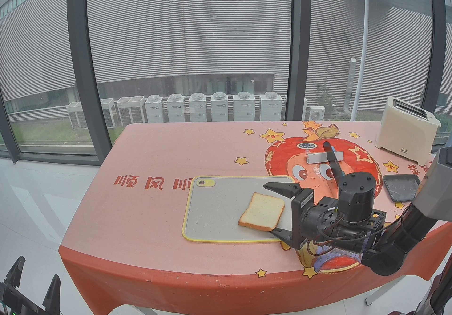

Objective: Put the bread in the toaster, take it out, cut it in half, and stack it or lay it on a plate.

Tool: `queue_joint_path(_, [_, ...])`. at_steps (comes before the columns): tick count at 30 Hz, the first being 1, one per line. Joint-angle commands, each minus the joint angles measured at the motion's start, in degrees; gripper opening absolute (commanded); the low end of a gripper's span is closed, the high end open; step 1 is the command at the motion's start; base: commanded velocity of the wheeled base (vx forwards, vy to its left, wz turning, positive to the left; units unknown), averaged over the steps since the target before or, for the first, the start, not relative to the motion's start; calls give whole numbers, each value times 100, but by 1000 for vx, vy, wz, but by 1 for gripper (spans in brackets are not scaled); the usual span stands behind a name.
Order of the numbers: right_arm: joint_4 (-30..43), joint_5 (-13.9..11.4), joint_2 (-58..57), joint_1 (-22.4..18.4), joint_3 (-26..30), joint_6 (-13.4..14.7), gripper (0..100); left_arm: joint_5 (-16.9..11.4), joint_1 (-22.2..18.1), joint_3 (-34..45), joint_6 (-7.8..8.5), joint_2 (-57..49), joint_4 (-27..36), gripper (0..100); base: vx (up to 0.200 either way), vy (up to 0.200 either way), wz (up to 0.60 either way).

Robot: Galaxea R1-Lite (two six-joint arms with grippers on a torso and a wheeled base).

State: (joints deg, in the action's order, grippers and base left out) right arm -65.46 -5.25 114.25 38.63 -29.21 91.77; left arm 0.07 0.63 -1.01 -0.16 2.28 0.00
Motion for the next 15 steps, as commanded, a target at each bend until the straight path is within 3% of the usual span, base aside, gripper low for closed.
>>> queue_joint_path(1, [95,42,-122,127,-67,-151,100,1,-2,101,-2,1,0,100,0,0,0])
queue_joint_path(7, [192,42,-166,153,38,-256,100,10,-2,101,-2,1,0,100,0,0,0])
queue_joint_path(15, [833,33,-263,250,-23,-379,100,1,-2,101,-2,1,0,100,0,0,0])
